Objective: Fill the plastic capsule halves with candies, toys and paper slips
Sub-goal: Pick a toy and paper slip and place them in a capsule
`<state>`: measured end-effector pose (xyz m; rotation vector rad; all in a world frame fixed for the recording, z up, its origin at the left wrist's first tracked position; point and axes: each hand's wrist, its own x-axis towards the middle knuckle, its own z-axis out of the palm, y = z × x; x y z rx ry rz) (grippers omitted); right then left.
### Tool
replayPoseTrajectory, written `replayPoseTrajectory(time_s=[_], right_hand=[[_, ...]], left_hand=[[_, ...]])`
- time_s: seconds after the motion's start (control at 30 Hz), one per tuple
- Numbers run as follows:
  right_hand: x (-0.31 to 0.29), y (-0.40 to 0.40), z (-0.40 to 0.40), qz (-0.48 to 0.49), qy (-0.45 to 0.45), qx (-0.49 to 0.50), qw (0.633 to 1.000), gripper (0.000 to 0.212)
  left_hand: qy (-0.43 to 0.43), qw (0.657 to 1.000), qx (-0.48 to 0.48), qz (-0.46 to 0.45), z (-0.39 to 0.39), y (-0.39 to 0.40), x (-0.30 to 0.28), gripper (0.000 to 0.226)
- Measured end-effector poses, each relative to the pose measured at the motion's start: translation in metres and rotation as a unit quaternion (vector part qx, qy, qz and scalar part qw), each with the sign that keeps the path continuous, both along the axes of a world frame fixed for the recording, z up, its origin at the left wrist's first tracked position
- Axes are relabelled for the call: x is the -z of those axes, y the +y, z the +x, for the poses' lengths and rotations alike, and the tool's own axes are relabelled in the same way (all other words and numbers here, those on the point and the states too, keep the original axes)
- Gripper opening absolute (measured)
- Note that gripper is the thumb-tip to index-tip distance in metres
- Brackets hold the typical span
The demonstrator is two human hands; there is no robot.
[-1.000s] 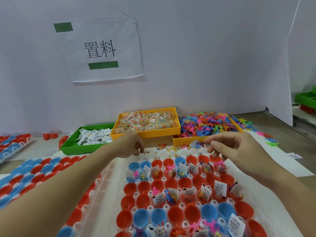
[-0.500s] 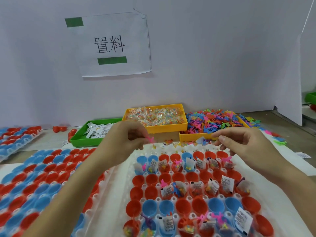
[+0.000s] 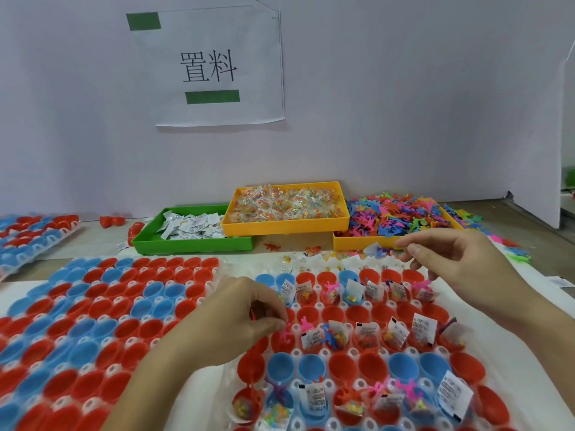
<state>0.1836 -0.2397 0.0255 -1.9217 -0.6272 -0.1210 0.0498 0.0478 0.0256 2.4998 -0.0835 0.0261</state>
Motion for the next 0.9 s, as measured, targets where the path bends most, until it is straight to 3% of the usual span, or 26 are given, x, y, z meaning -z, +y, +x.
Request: replayPoseTrajectory(time_s=[0.4, 0.6, 0.73, 0.9], right_hand=[[-0.001, -0.002, 0.000, 0.002, -0.004, 0.007, 1.000, 0.027], [-0.001, -0.003, 0.001, 0.002, -0.009, 0.008, 1.000, 0.027], [0.000, -0.003, 0.002, 0.005, -0.006, 0.006, 1.000, 0.027], [0.001, -0.004, 0.003, 0.007, -0.003, 0.008, 1.000, 0.026]], left_hand=[[-0.014, 0.999, 0.033, 0.011, 0.001, 0.009, -0.002, 0.006], [-0.081, 0.992, -0.041, 0.093, 0.055, 0.010, -0.022, 0.006], [-0.047, 0.988, -0.110, 0.095, 0.112, 0.006, -0.017, 0.015], [0.061, 0.977, -0.165, 0.122, 0.152, -0.003, -0.002, 0.036]])
